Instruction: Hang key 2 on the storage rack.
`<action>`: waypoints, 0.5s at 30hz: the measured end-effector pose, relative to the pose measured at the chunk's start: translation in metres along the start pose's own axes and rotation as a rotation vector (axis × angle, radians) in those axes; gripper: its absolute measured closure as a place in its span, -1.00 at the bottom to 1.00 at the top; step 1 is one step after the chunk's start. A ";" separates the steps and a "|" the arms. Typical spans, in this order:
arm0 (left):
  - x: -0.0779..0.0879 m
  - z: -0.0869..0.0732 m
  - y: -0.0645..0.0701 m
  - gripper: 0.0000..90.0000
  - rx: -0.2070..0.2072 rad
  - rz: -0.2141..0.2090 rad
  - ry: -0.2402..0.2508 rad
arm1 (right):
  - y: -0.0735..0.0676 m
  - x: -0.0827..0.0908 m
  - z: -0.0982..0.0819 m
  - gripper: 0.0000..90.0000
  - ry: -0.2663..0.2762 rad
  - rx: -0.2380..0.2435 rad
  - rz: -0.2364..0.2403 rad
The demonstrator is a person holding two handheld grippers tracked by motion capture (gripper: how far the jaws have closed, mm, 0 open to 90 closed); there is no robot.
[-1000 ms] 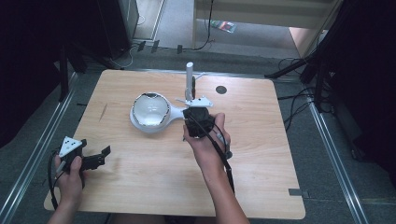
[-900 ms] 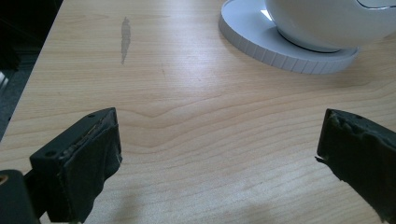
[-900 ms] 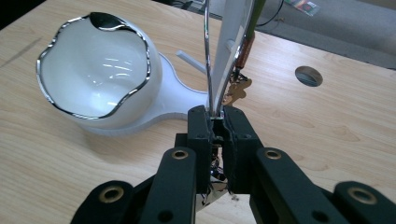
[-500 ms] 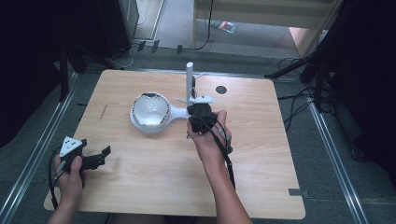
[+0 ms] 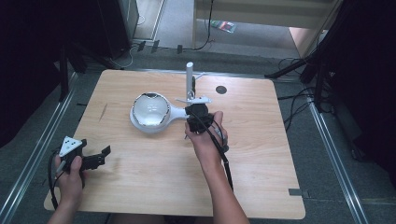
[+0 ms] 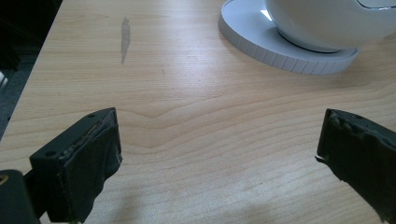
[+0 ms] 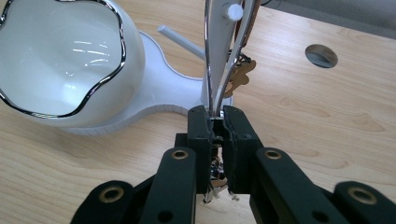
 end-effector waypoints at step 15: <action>0.000 0.000 0.000 -1.00 -0.002 0.002 0.000 | -0.006 -0.029 -0.007 0.85 -0.023 -0.001 -0.010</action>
Point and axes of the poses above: each handheld gripper's, and its own axes: x roughly backward along the jaws, z roughly out of its top, y roughly to its right, the point moved 2 cm from there along -x, roughly forward along the jaws, and after that the axes turned 11 degrees about -z, right-handed, at the moved point
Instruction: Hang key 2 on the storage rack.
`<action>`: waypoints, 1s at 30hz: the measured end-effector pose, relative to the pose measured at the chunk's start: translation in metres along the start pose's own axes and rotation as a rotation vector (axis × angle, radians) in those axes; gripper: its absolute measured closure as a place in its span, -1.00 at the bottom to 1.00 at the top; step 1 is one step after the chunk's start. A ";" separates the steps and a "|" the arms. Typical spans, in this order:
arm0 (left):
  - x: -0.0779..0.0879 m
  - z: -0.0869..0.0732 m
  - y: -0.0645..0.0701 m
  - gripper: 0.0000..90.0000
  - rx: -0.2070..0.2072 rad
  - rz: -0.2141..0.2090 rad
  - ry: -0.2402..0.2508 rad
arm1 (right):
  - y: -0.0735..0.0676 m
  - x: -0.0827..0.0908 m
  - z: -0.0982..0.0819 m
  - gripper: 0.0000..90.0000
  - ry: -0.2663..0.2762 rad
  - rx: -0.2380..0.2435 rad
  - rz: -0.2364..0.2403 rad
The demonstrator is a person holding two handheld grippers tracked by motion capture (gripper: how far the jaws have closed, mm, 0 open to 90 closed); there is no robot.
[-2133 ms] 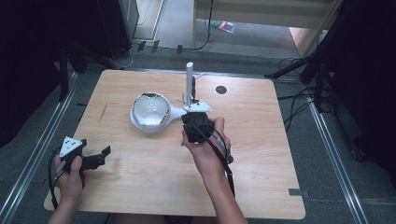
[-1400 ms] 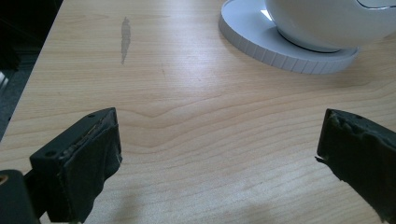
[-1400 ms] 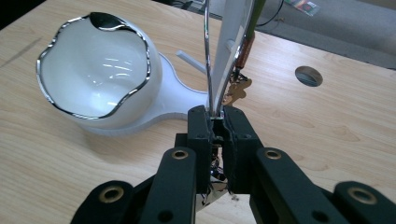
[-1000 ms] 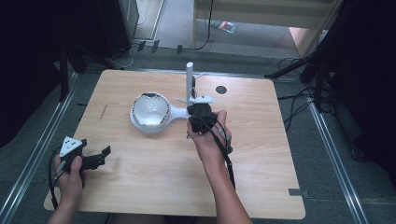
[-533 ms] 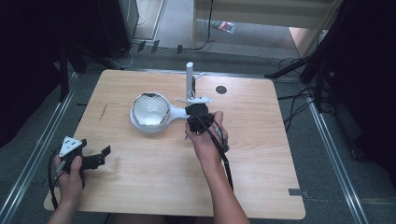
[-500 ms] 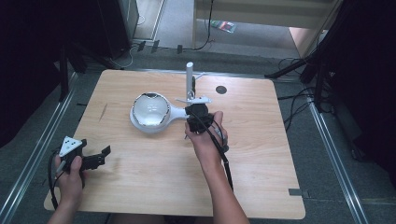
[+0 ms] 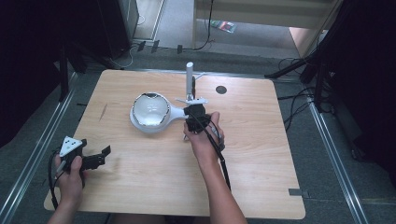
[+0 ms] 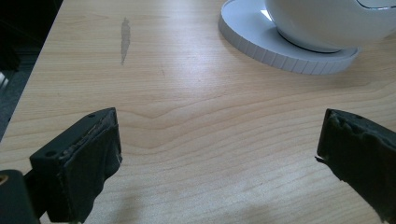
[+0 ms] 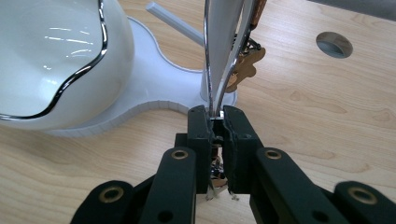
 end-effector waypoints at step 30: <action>0.000 0.000 0.000 -1.00 -0.006 -0.001 -0.002 | 0.044 -0.006 -0.022 -0.66 0.110 -0.058 0.096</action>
Point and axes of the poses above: each handheld gripper's, and its own axes: x roughly backward along the jaws, z roughly out of its top, y roughly to its right, the point moved 2 cm from there along -x, roughly forward along the jaws, and after that the axes turned 11 degrees about -z, right-handed, at the moved point
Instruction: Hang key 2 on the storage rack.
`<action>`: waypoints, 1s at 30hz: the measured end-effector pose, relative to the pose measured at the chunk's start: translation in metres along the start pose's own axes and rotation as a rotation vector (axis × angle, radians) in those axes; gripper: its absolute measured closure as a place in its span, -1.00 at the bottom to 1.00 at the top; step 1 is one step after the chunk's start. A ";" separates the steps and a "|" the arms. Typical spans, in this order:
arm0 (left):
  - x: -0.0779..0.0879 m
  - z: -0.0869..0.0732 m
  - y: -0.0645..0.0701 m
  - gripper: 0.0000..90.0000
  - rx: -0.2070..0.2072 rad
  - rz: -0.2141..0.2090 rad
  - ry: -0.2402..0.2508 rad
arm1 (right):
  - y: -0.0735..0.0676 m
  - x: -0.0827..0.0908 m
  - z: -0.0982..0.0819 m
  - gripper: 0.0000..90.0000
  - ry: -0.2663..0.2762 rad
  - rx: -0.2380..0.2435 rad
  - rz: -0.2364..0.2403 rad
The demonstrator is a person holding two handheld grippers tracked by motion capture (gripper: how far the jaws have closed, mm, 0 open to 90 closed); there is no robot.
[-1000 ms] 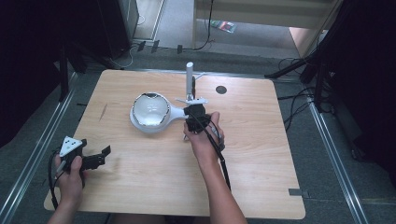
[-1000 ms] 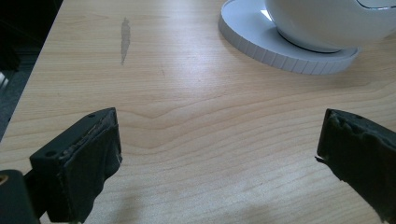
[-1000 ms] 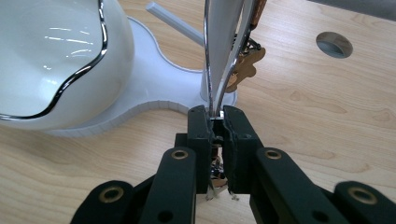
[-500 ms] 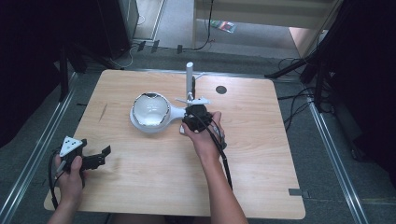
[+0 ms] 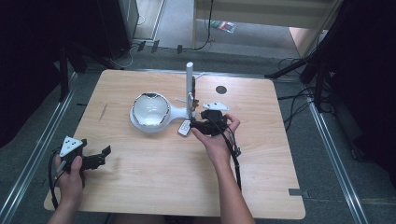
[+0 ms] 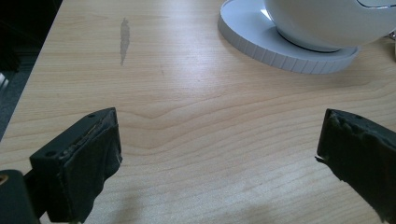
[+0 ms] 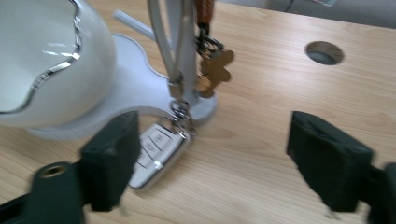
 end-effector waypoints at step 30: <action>0.000 0.000 0.001 -1.00 -0.011 0.006 -0.003 | 0.066 0.029 -0.054 -1.00 0.036 -0.015 -0.070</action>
Point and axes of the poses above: each handheld gripper's, and its own axes: x roughly backward along the jaws, z roughly out of its top, y roughly to its right, the point moved 2 cm from there along -x, roughly forward along the jaws, and after that the axes turned 11 degrees about -z, right-handed, at the moved point
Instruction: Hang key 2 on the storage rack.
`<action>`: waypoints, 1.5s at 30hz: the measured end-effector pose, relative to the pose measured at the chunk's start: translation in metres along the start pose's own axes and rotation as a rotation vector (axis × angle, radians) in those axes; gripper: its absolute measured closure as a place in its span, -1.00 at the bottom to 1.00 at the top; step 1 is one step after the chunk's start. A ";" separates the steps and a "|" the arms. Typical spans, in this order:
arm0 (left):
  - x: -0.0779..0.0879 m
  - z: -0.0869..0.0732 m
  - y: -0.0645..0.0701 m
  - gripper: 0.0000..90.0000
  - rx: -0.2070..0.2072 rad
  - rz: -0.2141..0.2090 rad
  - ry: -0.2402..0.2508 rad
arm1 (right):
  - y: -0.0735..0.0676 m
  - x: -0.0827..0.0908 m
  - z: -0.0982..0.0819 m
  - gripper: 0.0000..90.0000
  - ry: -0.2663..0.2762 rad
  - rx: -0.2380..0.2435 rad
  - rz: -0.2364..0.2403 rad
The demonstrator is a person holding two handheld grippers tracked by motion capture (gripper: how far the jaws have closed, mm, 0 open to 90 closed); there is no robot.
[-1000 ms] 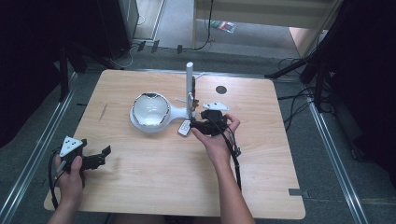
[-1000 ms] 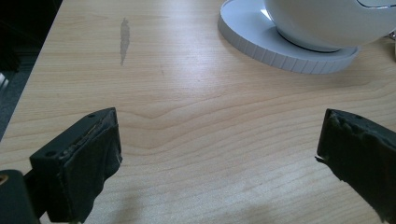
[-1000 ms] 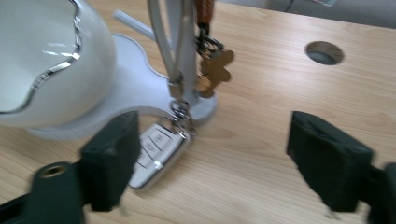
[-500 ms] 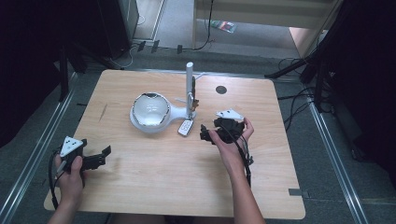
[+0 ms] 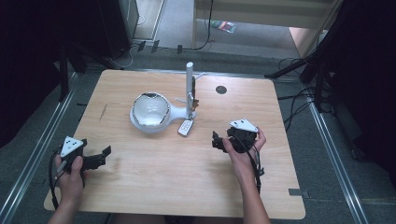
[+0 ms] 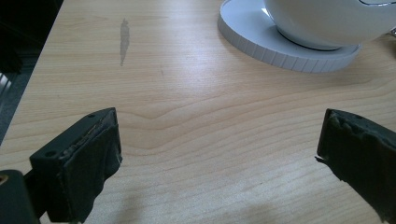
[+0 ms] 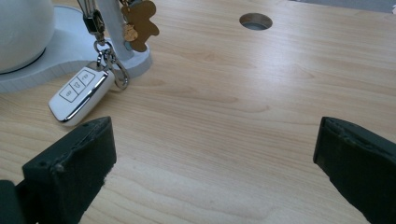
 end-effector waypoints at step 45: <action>0.000 0.000 0.002 -1.00 -0.018 0.005 0.001 | 0.135 0.047 -0.101 -1.00 -0.029 -0.151 -0.169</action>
Point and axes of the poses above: each handheld gripper's, and its own axes: x roughly backward along the jaws, z roughly out of its top, y roughly to its right, the point moved 2 cm from there along -x, roughly forward along the jaws, and after that the axes turned 11 degrees about -z, right-handed, at the moved point
